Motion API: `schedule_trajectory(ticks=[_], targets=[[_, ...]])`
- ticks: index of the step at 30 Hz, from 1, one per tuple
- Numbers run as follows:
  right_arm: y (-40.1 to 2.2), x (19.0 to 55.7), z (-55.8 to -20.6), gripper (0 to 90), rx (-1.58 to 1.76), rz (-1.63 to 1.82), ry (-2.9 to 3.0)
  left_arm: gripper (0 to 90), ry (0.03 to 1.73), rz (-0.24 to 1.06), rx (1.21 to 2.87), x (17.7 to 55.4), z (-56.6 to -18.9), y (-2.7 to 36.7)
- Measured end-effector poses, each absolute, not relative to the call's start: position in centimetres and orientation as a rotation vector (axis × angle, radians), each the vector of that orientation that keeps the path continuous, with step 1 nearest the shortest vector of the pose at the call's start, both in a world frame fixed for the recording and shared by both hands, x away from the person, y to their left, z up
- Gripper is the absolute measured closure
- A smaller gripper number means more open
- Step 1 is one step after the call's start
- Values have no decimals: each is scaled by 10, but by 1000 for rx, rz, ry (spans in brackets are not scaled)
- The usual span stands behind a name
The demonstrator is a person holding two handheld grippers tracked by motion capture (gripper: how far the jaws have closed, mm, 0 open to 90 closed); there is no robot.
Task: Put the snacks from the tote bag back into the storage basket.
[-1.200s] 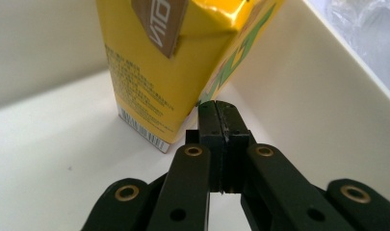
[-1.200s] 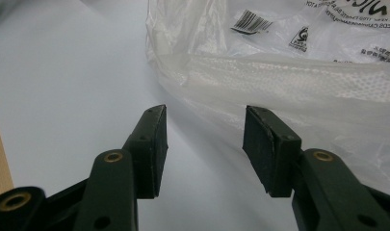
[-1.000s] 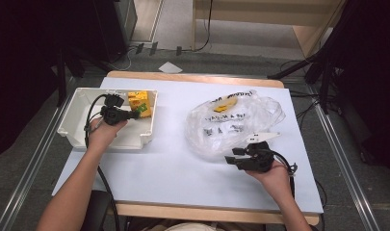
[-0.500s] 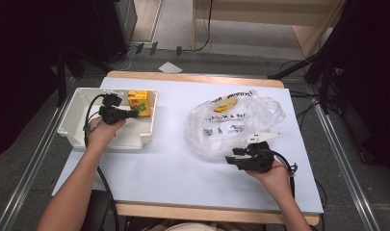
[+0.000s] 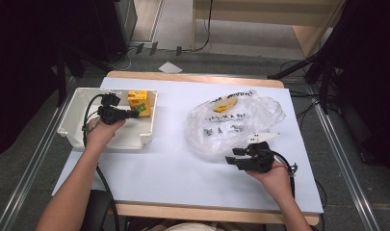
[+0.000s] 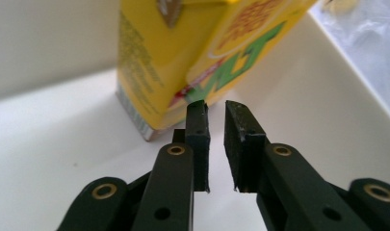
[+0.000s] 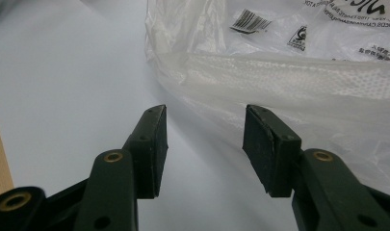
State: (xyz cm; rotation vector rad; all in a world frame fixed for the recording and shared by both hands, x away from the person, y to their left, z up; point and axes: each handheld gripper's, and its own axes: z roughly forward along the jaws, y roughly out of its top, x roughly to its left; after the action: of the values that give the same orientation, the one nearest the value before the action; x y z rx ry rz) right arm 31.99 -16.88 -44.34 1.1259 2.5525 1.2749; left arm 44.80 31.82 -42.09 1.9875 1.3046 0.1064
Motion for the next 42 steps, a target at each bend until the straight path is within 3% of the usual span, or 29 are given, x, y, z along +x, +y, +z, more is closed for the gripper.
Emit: schedule_trajectory(ticks=[7,20,42], targets=[[-169,320,-444,519,1122,1272,2554,658,1253,105,1985,440,-407,312],[-168,320,-443,518,1119,1274,2557,505,1137,88,2025,425,-383,277],[-165,323,-442,517,1099,1280,2562,468,962,26,2105,405,-367,204]])
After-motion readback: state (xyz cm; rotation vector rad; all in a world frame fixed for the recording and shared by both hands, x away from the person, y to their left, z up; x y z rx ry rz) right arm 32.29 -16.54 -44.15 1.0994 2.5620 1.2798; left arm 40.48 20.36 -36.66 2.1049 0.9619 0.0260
